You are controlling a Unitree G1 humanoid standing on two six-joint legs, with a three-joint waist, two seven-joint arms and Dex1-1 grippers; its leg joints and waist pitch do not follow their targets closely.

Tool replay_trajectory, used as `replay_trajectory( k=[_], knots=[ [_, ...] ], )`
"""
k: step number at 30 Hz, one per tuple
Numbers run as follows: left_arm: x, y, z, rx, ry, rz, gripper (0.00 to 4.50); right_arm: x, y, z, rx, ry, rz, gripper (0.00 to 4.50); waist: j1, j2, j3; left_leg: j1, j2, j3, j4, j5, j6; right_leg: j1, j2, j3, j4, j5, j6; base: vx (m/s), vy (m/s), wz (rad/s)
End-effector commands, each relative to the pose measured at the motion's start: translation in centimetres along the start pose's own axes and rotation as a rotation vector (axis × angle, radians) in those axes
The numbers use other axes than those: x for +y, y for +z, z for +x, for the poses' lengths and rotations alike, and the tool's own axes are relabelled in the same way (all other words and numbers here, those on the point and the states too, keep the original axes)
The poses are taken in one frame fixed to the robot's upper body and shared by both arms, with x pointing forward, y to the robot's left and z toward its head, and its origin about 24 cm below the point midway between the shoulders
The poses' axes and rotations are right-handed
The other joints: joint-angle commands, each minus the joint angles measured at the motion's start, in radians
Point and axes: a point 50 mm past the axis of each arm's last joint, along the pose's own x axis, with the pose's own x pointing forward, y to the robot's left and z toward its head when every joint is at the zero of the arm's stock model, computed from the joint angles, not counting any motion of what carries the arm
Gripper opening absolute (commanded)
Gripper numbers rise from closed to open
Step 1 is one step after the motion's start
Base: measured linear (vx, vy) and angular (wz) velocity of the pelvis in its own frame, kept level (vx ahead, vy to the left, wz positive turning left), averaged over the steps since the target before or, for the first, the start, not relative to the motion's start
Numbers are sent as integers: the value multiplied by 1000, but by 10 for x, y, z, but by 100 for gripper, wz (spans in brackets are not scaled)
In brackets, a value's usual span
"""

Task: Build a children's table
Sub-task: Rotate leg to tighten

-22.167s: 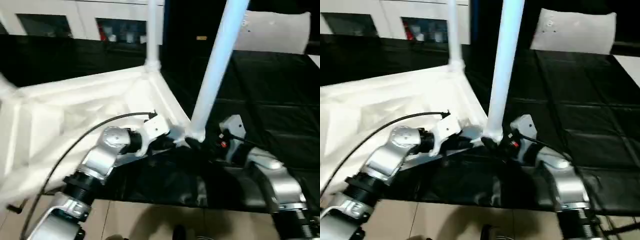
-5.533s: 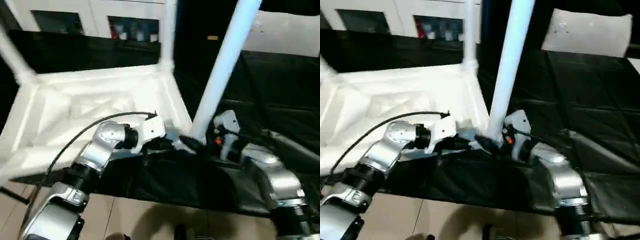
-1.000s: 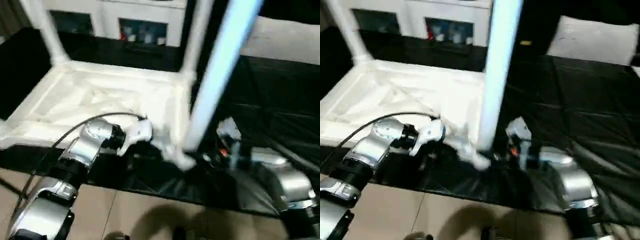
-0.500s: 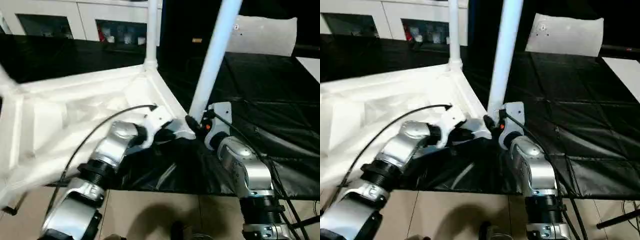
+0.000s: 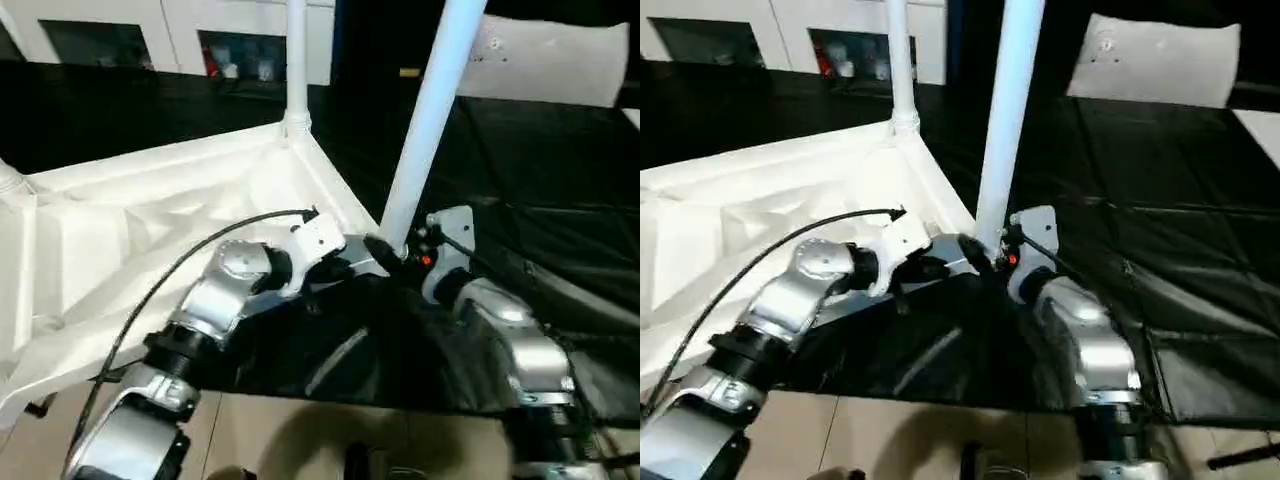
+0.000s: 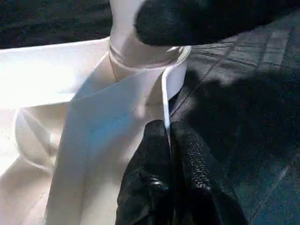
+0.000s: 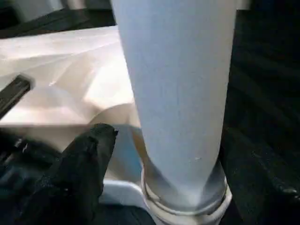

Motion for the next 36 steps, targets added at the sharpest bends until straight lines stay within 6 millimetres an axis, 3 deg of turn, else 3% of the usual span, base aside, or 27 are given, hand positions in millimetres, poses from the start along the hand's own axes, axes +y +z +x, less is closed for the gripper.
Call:
replay_trajectory(
  k=[1, 4, 5, 7, 10, 14, 23, 24, 25, 34, 36],
  knots=[
    [-15, -8, 1, 15, -158, 52, 0, 6, 4, -5, -8, 146, -43, 402, 13, -11, -74, -25, 34, -6, -49, -27, 170, 80, -72, 69, -49, -202, -186, 0, 0, 0],
    [-16, -11, -4, 18, -227, 95, 0, 2, 5, -14, 13, 227, -74, 426, 22, -15, -77, -25, 32, -3, -44, -4, 179, 79, -67, 70, -40, -168, -196, 0, 0, 0],
    [-16, -12, -5, 17, -241, 99, 0, 0, 5, -16, 21, 250, -81, 443, 26, -8, -80, -22, 33, -4, -43, 2, 180, 78, -66, 68, -38, -161, -201, 0, 0, 0],
    [-14, -13, -10, 10, -289, 115, 0, -4, 7, -23, 51, 341, -113, 443, 37, -10, -76, -19, 37, -1, -43, -9, 185, 73, -61, 65, -43, -191, -199, 0, 0, 0],
    [-12, -15, -16, 24, -354, 146, 0, -8, 9, -32, 87, 463, -140, 443, 48, -10, -73, -14, 41, -1, -46, -55, 163, 71, -64, 66, -50, -272, -180, 0, 0, 0],
    [-13, -18, -24, 41, -462, 183, 0, -11, 12, -38, 117, 595, -157, 443, 49, -12, -74, -16, 42, -3, -46, -77, 136, 71, -66, 65, -53, -311, -169, 0, 0, 0],
    [-19, -22, -28, 71, -604, 234, 0, -9, 13, -42, 175, 765, -162, 358, 74, -13, -81, -15, 49, 1, -41, -27, 141, 71, -66, 66, -36, -223, -198, 0, 0, 0],
    [-20, -23, -28, 74, -615, 240, 0, -9, 12, -42, 180, 777, -165, 358, 75, -20, -83, -17, 48, 1, -40, -21, 144, 73, -67, 65, -33, -221, -197, 0, 0, 0],
    [-21, -24, -28, 79, -633, 248, 0, -8, 11, -42, 187, 796, -167, 334, 76, -20, -83, -18, 47, 2, -39, -20, 146, 72, -67, 65, -34, -225, -194, 0, 0, 0],
    [-24, -25, -28, 89, -680, 273, 0, -4, 9, -43, 207, 875, -163, 250, 92, -21, -86, -15, 48, 2, -40, -27, 122, 72, -66, 65, -36, -255, -173, 0, 0, 0],
    [-23, -25, -28, 91, -679, 276, 0, -3, 9, -42, 208, 888, -159, 250, 94, -22, -87, -16, 47, 2, -39, -23, 122, 72, -65, 65, -35, -249, -171, 0, 0, 0]
  ],
)
